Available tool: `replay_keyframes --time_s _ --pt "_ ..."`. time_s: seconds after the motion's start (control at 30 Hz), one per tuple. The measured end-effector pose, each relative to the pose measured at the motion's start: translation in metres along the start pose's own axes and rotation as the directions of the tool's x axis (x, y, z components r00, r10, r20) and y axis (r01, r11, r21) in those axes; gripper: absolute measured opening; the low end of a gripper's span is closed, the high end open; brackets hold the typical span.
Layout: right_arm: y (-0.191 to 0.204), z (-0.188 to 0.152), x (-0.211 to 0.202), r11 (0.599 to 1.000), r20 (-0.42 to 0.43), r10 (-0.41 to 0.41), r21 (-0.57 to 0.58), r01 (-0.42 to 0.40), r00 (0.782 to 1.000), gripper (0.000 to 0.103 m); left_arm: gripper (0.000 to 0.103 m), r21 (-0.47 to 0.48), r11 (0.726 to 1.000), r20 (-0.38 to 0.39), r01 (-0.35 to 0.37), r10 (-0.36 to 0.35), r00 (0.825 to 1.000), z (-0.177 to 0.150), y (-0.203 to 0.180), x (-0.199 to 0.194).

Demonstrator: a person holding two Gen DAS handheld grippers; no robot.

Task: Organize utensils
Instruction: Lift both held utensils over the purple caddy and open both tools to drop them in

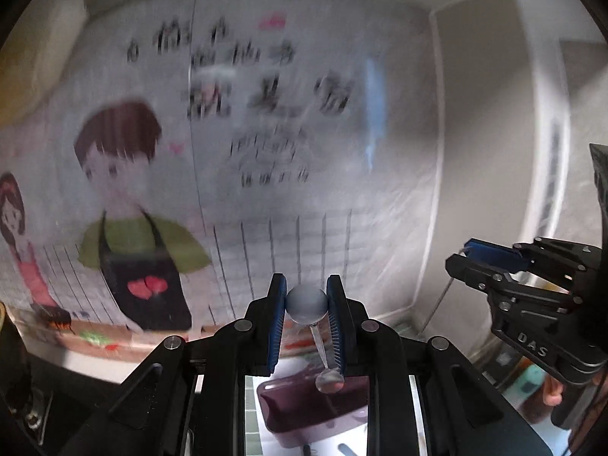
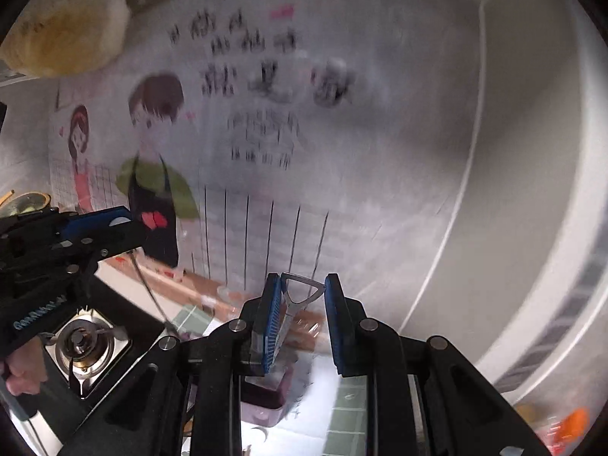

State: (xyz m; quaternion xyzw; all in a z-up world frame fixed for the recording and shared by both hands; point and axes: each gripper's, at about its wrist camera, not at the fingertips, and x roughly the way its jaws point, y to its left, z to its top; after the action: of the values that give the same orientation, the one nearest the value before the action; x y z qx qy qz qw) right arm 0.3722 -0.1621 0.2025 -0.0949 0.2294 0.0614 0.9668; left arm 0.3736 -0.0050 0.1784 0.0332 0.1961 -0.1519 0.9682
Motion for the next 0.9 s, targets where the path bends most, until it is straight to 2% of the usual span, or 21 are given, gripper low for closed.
replay_keyframes --time_s 0.13,0.3,0.47,0.6,0.67,0.77,0.83,0.9 --pt "0.010 -0.027 0.059 1.000 -0.103 0.000 0.008 0.001 0.995 0.021 0.022 -0.028 1.000 -0.104 0.008 -0.011 0.994 -0.037 0.014 0.059" --pt "0.018 -0.059 0.118 0.999 -0.223 0.035 0.035 -0.028 0.974 0.021 0.022 -0.063 0.998 -0.200 0.018 -0.030 0.979 -0.076 0.028 0.109" --pt "0.022 -0.089 0.147 0.995 -0.302 0.085 0.071 -0.067 0.949 0.021 0.022 -0.083 0.996 -0.277 0.015 -0.037 0.960 -0.110 0.033 0.138" --pt "0.024 -0.111 0.160 0.992 -0.384 0.115 0.088 -0.088 0.916 0.023 0.023 -0.104 0.994 -0.323 0.031 -0.063 0.944 -0.129 0.033 0.151" --pt "0.023 -0.114 0.159 0.992 -0.386 0.112 0.095 -0.081 0.916 0.034 0.024 -0.107 0.994 -0.318 0.032 -0.065 0.946 -0.132 0.031 0.150" --pt "0.017 -0.113 0.144 0.990 -0.357 0.118 0.119 -0.080 0.926 0.050 0.025 -0.100 0.995 -0.298 0.027 -0.056 0.953 -0.126 0.028 0.138" --pt "0.014 -0.110 0.126 0.991 -0.325 0.098 0.115 -0.064 0.941 0.051 0.026 -0.104 0.994 -0.272 0.022 -0.050 0.961 -0.120 0.026 0.122" --pt "0.010 -0.110 0.103 0.994 -0.284 0.071 0.104 -0.043 0.956 0.057 0.030 -0.112 0.994 -0.250 0.016 -0.044 0.967 -0.116 0.023 0.104"
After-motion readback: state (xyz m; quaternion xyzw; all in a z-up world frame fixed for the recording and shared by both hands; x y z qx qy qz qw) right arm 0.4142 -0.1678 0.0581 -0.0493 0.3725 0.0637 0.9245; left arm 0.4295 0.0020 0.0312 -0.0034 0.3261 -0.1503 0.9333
